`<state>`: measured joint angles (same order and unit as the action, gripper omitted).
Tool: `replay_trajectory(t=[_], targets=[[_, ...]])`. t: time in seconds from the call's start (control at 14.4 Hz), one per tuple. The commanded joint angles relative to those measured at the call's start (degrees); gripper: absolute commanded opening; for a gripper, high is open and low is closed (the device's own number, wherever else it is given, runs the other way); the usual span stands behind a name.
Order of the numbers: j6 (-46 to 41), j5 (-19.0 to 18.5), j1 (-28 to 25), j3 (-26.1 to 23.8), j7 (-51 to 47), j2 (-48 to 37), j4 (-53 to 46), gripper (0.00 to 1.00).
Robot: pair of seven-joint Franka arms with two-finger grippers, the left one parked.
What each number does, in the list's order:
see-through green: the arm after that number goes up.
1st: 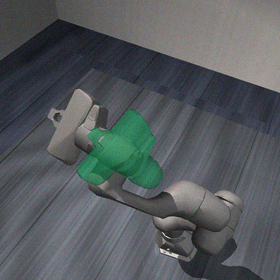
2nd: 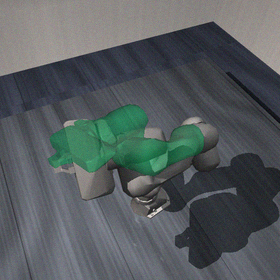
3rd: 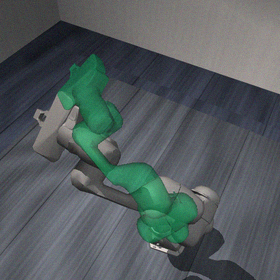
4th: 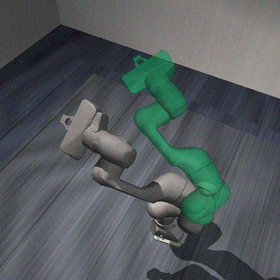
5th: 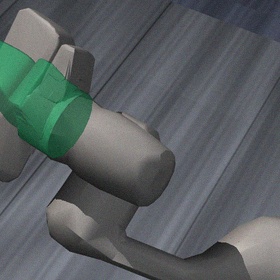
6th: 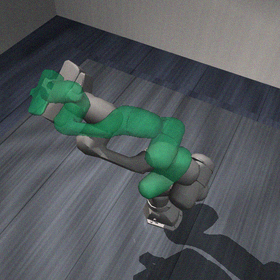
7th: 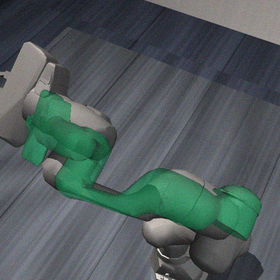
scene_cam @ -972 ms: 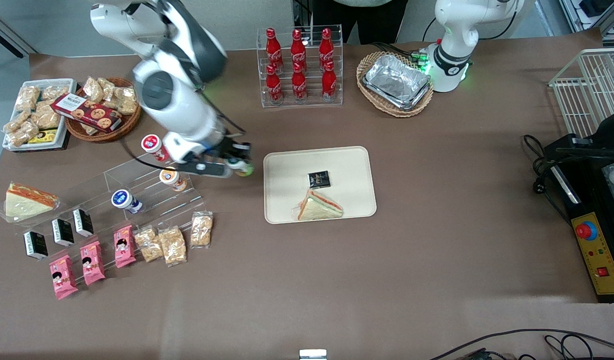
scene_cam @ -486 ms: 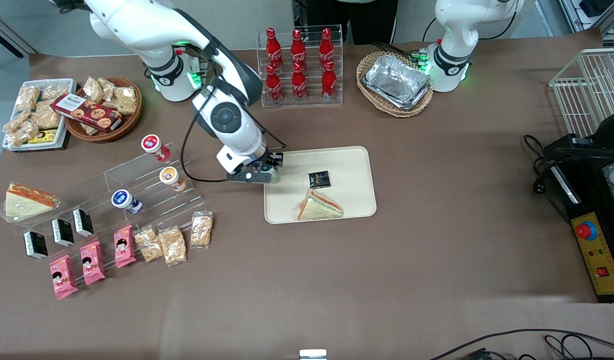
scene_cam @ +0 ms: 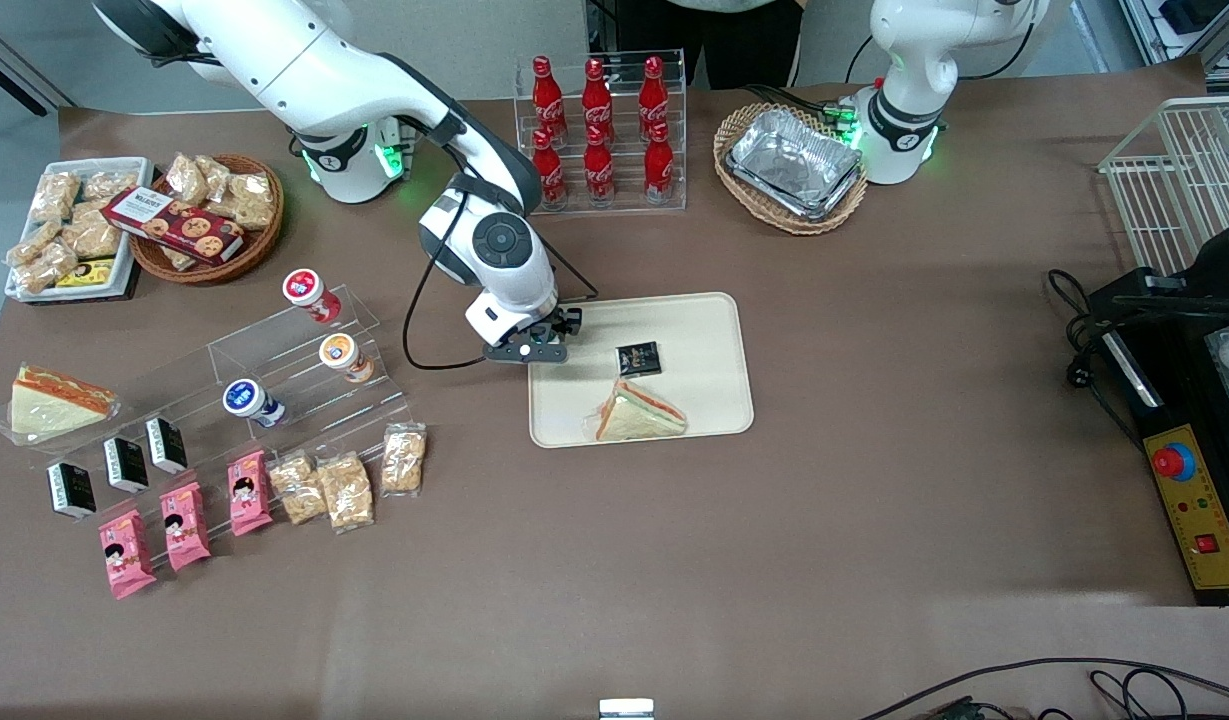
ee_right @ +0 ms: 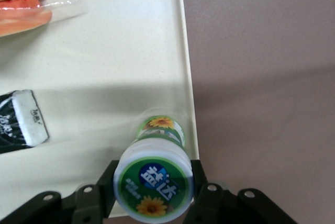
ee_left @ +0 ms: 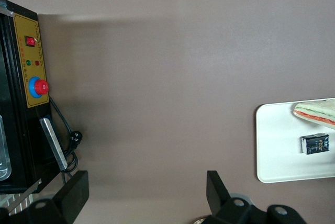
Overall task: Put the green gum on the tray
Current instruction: 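Lower the green gum bottle onto the tray beside the black packet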
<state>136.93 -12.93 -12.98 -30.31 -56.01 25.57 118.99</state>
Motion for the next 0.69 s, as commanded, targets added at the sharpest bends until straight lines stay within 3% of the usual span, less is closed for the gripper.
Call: replay_trajectory(t=[0.0,0.07,0.14,0.21,0.28,0.35,0.62], targets=[[2.1,-2.0,-1.1,-0.1,-3.2,0.6,-0.2,0.00],[2.5,-1.9,-1.2,-0.1,-3.3,1.0,-0.2,0.00],[2.6,-1.9,-1.1,-0.1,-3.3,1.2,-0.2,0.27],[3.2,-1.9,-1.1,-0.1,-3.4,1.5,-0.2,0.45],[3.5,-1.9,-1.2,-0.1,-3.4,1.6,-0.2,0.81],[3.6,-1.9,-1.2,-0.1,-3.6,1.8,-0.2,1.00],[2.7,-1.9,-1.0,-0.1,-3.7,1.0,-0.5,1.00]])
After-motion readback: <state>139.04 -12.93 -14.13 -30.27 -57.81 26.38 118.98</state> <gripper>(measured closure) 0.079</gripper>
